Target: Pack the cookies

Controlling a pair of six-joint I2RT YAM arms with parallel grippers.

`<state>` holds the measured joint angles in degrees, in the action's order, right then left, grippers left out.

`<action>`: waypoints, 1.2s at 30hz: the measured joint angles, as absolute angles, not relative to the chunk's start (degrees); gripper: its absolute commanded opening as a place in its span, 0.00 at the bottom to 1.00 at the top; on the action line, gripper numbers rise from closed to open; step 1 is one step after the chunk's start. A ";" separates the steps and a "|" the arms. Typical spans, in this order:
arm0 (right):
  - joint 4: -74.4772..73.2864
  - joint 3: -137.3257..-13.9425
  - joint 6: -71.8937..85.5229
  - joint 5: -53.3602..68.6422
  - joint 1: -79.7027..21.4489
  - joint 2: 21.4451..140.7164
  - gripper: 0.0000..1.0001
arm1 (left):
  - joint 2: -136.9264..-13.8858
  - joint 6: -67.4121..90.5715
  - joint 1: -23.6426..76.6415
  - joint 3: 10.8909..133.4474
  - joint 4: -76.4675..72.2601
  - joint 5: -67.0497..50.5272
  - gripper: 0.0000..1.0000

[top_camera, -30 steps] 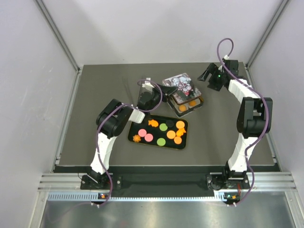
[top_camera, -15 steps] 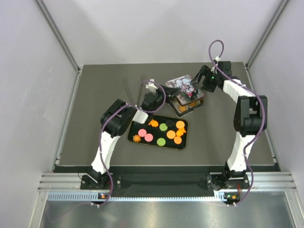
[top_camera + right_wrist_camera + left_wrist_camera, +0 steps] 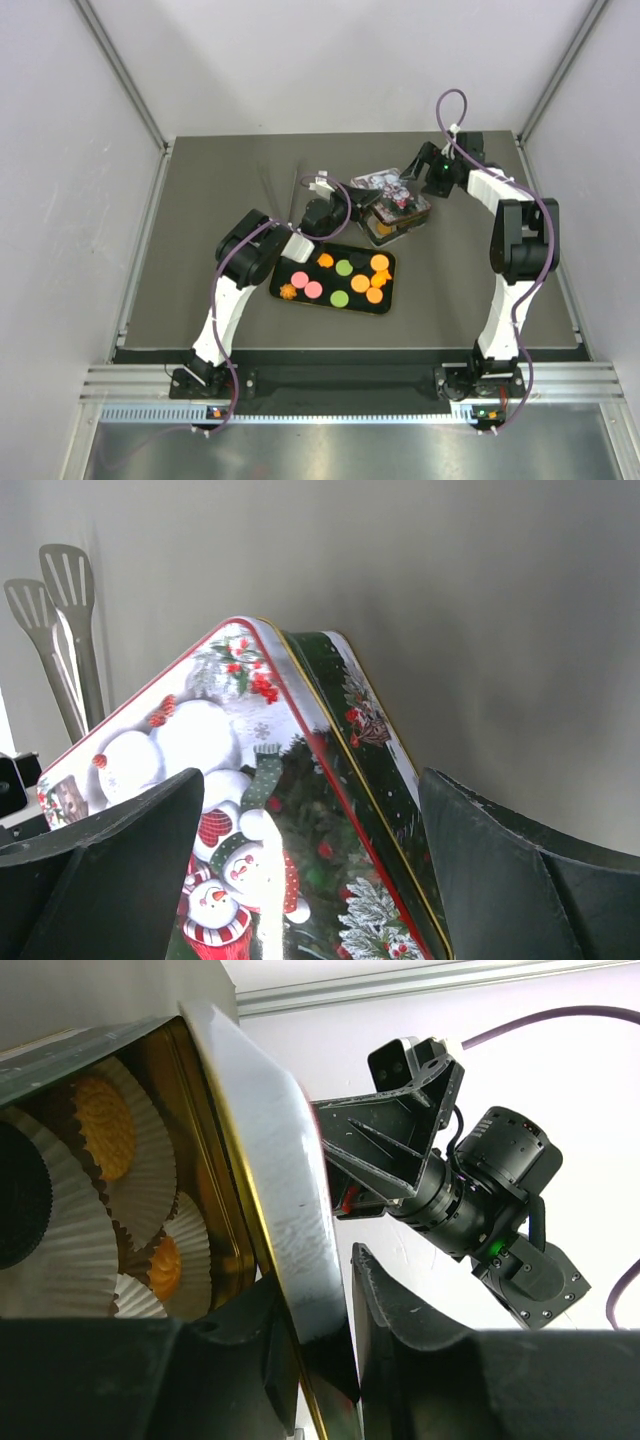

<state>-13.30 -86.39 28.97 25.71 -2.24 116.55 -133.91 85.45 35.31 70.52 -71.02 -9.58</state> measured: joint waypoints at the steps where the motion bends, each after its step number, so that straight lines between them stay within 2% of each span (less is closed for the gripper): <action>1: -13.30 -86.39 28.93 25.78 -2.24 116.55 0.88 | -133.95 85.45 35.31 70.52 -71.02 -9.58 0.31; 18: -13.28 -86.39 28.08 26.11 -2.26 116.88 0.88 | -134.87 86.06 35.29 70.32 -71.26 -9.69 0.37; 36: -13.30 -86.37 27.44 26.39 -2.48 116.90 0.88 | -134.21 87.07 33.74 64.99 -73.32 -10.87 0.38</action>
